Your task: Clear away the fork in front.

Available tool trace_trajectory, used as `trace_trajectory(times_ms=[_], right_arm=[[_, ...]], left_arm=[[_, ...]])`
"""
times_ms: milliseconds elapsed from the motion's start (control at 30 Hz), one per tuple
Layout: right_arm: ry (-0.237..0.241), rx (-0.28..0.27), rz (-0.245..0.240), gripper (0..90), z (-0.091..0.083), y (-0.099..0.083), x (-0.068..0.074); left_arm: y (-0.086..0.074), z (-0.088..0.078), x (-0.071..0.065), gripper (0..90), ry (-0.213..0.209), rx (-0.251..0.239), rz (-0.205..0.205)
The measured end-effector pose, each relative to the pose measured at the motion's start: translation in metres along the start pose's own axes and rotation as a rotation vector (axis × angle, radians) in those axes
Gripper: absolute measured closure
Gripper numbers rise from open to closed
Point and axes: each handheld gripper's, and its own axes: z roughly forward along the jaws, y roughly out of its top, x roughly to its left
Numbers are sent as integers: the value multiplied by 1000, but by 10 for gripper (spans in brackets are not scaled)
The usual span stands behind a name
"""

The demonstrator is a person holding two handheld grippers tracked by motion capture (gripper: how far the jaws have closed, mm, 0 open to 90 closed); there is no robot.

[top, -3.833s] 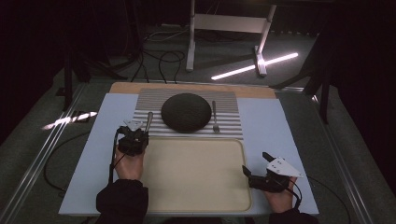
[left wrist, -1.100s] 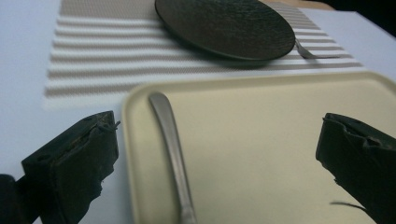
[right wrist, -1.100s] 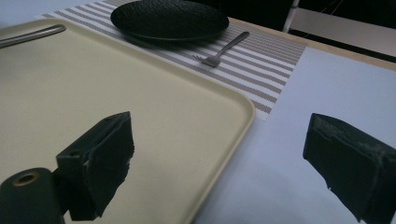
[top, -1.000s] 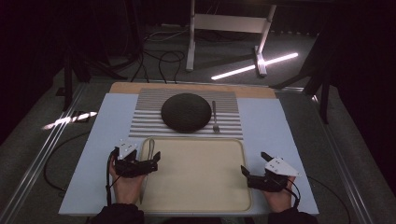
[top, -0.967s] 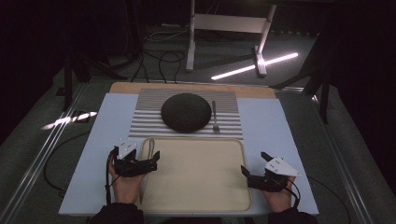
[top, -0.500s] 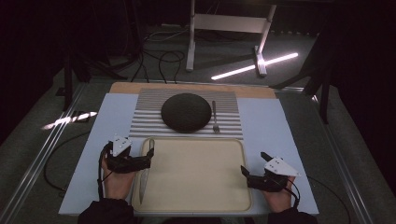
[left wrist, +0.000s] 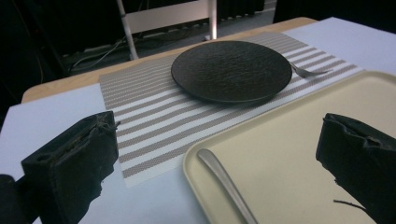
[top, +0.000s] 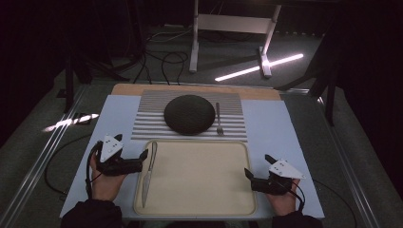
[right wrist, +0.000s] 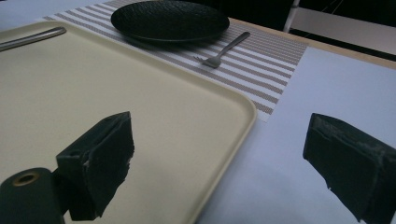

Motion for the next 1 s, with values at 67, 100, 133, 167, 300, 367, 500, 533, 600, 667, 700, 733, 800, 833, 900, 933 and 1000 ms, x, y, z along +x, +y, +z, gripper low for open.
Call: trace_trajectory(times_ms=[67, 100, 133, 167, 300, 367, 500, 533, 600, 667, 700, 733, 800, 833, 900, 933, 1000], right_arm=[[0, 3, 0, 84, 0, 0, 0], [0, 4, 0, 84, 0, 0, 0], [0, 3, 1, 84, 0, 0, 1], [1, 2, 3, 84, 0, 0, 1], [-2, -3, 19, 83, -1, 2, -1], [-3, -5, 21, 81, -3, 3, 0], [-7, -7, 14, 81, -3, 4, 1], [-8, -5, 15, 81, -3, 5, 1], [-7, -4, 18, 81, -2, 5, 0], [-6, 1, 20, 81, -2, 5, 1], [-3, 4, 23, 79, -1, 6, 1], [-2, 9, 25, 75, -1, 6, 1], [4, 16, 29, 74, 0, 7, 2], [1, 22, 33, 73, 1, 9, 3], [5, 24, 38, 73, 1, 11, 3], [9, 23, 42, 73, 1, 13, 2], [9, 21, 44, 73, 1, 18, 1]], left_arm=[[-3, -1, 3, 0, -12, -2, 7], [-6, -2, 4, 0, -13, -10, 7], [-9, -1, 6, 0, -10, -14, 4], [-13, -1, 7, 0, -6, -9, 5], [-29, 1, 13, 0, -11, 0, -37], [-32, 1, 15, 0, 2, 2, -34], [-38, 0, 18, 0, -4, 8, -56], [-40, 0, 19, 0, -4, 7, -58], [-42, -1, 20, 0, 6, 8, -57], [-43, -2, 21, 0, 9, 8, -60], [-44, -3, 21, 0, 12, 6, -62], [-45, -3, 22, 0, 15, 8, -61], [-46, -1, 23, 0, 17, 13, -65], [-46, -1, 24, 0, 18, 13, -69], [-47, -1, 24, 0, 16, 13, -77], [-47, -2, 24, 0, 21, 11, -78], [-47, -2, 23, 0, 24, -1, -83]])
